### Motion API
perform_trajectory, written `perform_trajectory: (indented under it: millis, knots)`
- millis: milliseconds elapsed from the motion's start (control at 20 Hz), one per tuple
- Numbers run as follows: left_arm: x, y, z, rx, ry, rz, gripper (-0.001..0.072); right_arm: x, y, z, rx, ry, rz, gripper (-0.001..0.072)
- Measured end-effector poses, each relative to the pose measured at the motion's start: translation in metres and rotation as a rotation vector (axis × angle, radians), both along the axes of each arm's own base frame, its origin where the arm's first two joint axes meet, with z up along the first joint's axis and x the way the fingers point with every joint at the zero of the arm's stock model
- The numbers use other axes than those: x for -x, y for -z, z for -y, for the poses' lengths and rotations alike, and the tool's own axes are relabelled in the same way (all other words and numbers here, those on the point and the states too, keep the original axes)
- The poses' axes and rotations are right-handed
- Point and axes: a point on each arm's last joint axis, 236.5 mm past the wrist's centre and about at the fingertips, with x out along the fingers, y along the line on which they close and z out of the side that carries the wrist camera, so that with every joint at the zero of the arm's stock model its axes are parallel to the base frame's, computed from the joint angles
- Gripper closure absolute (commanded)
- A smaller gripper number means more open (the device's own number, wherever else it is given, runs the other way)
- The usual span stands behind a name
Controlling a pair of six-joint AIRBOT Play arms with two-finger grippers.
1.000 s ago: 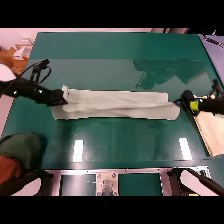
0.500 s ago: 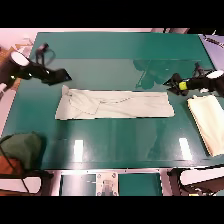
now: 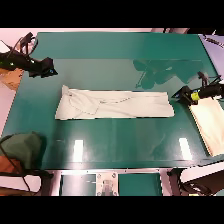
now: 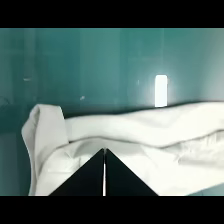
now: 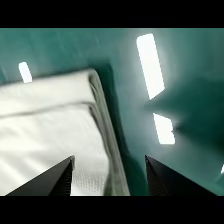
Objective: Fold the shirts.
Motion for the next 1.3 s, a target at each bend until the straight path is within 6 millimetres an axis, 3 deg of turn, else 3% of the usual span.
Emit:
perform_trajectory:
  millis: [150, 200, 300, 350, 600, 700, 900, 1100, 1300]
  knots:
    - [0.009, 0.001, 0.019, 0.003, 0.053, -0.024, 0.0680, 0.009, 0.019, -0.018, -0.094, -0.055, -0.018, 0.0201]
    - [0.011, 0.002, 0.029, 0.003, 0.076, -0.029, 0.0680, 0.011, 0.023, -0.025, -0.123, -0.069, -0.021, 0.0263]
    - [0.017, 0.007, 0.051, 0.004, 0.124, -0.041, 0.0680, 0.012, 0.034, -0.036, -0.158, -0.097, -0.023, 0.0581]
    - [0.020, 0.011, 0.066, 0.005, 0.153, -0.048, 0.0680, 0.012, 0.038, -0.041, -0.174, -0.109, -0.026, 0.0693]
    - [0.030, 0.039, 0.141, 0.001, 0.284, -0.063, 0.0681, -0.009, 0.022, -0.043, -0.163, -0.161, 0.037, 0.0694]
    - [0.033, 0.058, 0.175, 0.002, 0.329, -0.063, 0.0681, -0.019, -0.007, -0.043, -0.175, -0.182, 0.078, 0.0695]
    - [0.043, 0.092, 0.264, 0.078, 0.385, -0.041, 0.0681, -0.028, -0.086, -0.048, -0.176, -0.237, 0.184, 0.0694]
    - [0.054, 0.117, 0.353, 0.189, 0.396, 0.006, 0.0681, -0.016, -0.165, -0.067, -0.168, -0.300, 0.299, 0.0694]
    - [0.060, 0.130, 0.419, 0.286, 0.391, 0.024, 0.0681, 0.000, -0.210, -0.090, -0.155, -0.354, 0.362, 0.0694]
